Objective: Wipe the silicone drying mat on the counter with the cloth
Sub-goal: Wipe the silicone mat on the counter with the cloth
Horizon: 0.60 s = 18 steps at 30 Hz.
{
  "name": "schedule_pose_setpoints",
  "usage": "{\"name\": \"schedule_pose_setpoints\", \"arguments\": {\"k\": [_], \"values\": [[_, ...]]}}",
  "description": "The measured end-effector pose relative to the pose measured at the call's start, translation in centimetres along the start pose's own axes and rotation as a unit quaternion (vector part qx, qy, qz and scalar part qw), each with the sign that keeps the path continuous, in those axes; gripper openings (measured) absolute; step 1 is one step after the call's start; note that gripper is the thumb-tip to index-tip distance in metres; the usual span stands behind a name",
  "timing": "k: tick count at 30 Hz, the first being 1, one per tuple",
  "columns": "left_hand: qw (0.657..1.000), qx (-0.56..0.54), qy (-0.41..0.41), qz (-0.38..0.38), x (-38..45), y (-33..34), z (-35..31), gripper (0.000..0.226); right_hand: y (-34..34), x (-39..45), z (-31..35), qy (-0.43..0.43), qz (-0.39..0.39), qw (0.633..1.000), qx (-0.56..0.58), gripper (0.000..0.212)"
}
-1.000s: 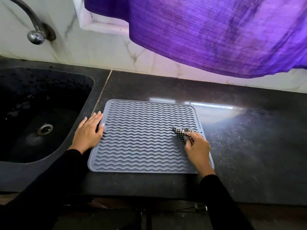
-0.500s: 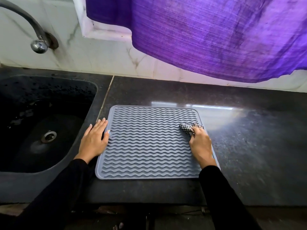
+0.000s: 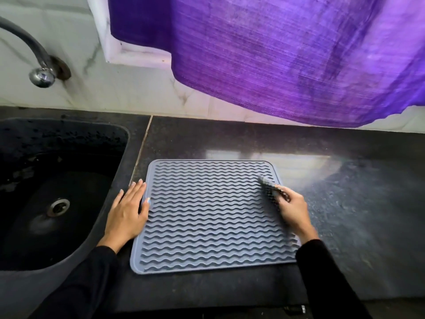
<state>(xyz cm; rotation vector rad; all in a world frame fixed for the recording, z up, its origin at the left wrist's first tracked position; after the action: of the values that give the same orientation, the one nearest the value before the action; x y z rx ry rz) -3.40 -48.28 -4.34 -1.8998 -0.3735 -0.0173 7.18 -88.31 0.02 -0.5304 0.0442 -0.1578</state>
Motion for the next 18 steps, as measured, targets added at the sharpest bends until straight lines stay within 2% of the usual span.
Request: {"name": "schedule_pose_setpoints", "arguments": {"k": [1,2,3,4,6,8,9,11,13,18], "values": [[1.0,-0.001,0.0,0.001,0.0,0.0,0.0,0.055,-0.5,0.6,-0.3,0.048,0.022,0.991,0.124,0.02],[1.0,-0.002,-0.002,0.004,0.0,0.0,0.0,0.052,-1.3,1.4,-1.0,0.094,0.001,0.973,0.21,0.019],[1.0,-0.004,-0.003,0.008,0.0,0.1,0.0,0.051,-2.0,2.1,-1.7,0.115,-0.039,0.962,0.244,0.019],[1.0,-0.007,-0.005,0.01,0.0,0.1,0.1,0.051,-2.5,2.5,-1.6,0.108,-0.076,0.965,0.228,0.018],[1.0,-0.008,-0.007,0.013,0.0,0.1,0.1,0.052,-2.2,2.4,0.2,0.064,-0.113,0.985,0.116,0.016],[1.0,-0.006,-0.006,0.015,0.0,0.1,0.1,0.052,-0.1,1.4,2.3,0.003,-0.092,0.996,-0.014,0.024],[1.0,-0.007,-0.004,0.015,0.0,0.1,0.1,0.052,1.5,0.9,2.8,-0.019,-0.055,0.997,-0.052,0.03],[1.0,-0.006,-0.003,0.014,0.1,0.1,0.1,0.051,5.3,-0.6,2.8,-0.057,0.031,0.98,-0.186,0.049],[1.0,-0.001,0.002,0.015,0.0,0.2,0.1,0.053,7.3,-1.4,1.9,-0.099,0.045,0.94,-0.325,0.066],[1.0,0.009,-0.001,0.007,0.0,0.3,0.3,0.067,7.6,-0.8,0.8,-0.111,0.047,0.924,-0.362,0.064]]}}
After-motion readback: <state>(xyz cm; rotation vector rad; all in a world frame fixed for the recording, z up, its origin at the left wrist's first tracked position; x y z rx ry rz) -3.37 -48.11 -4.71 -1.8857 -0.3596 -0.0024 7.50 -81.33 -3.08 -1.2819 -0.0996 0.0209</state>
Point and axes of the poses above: each hand's wrist, its own x-axis towards the middle knuckle, its own y-axis out of the palm, z = x × y, the point moved 5 cm from there along x, towards the middle knuckle, and after that the axes turned 1 degree about -z, right-handed, at the moved point
